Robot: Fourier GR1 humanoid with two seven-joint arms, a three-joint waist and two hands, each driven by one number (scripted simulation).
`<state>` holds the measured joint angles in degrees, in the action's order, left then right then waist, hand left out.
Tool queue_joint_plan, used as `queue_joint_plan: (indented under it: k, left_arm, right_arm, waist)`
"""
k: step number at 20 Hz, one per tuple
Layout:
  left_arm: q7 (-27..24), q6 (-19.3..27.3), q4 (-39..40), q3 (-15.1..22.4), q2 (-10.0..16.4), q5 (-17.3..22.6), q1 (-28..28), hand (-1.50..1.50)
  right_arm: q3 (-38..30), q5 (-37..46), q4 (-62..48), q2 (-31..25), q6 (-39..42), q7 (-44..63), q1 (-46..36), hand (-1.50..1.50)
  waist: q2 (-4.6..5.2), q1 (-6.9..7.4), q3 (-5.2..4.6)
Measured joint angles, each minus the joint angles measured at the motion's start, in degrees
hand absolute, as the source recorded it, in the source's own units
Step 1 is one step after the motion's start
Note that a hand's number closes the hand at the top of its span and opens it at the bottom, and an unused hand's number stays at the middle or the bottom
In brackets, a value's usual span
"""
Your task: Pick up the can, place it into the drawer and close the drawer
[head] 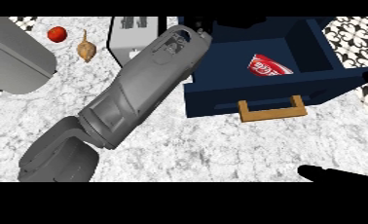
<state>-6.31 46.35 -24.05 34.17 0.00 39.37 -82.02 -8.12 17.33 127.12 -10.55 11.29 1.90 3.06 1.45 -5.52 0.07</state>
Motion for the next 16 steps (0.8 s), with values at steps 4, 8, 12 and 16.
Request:
queue_joint_plan:
  k: [4, 8, 12, 16]
  left_arm:
    - [-1.0, 1.0, 0.0, -0.2, 0.0, 0.7, -0.7, -1.5]
    - [-0.3, 1.3, -0.2, 0.0, 0.0, 0.7, -1.7, -1.5]
    - [0.4, 1.1, -1.0, 0.2, 0.0, 0.7, -1.3, -1.5]
    - [2.2, 1.5, -1.9, 0.0, 0.4, -0.3, -1.4, -1.5]
  right_arm:
    - [3.4, 9.0, -1.3, -1.7, -1.1, -0.6, -1.4, -1.5]
    - [6.8, 18.6, -4.9, -3.2, -3.0, -1.8, -2.3, -1.5]
    - [11.0, 27.7, -11.0, -3.3, -5.0, -0.9, -6.0, -1.5]
    - [13.0, 34.7, -17.5, -3.7, -8.5, -2.3, -6.2, -1.5]
  waist:
    - [-0.22, 1.28, -0.02]
    - [-0.57, 2.78, -0.03]
    - [-0.82, 4.11, -0.04]
    - [-1.18, 5.13, -0.04]
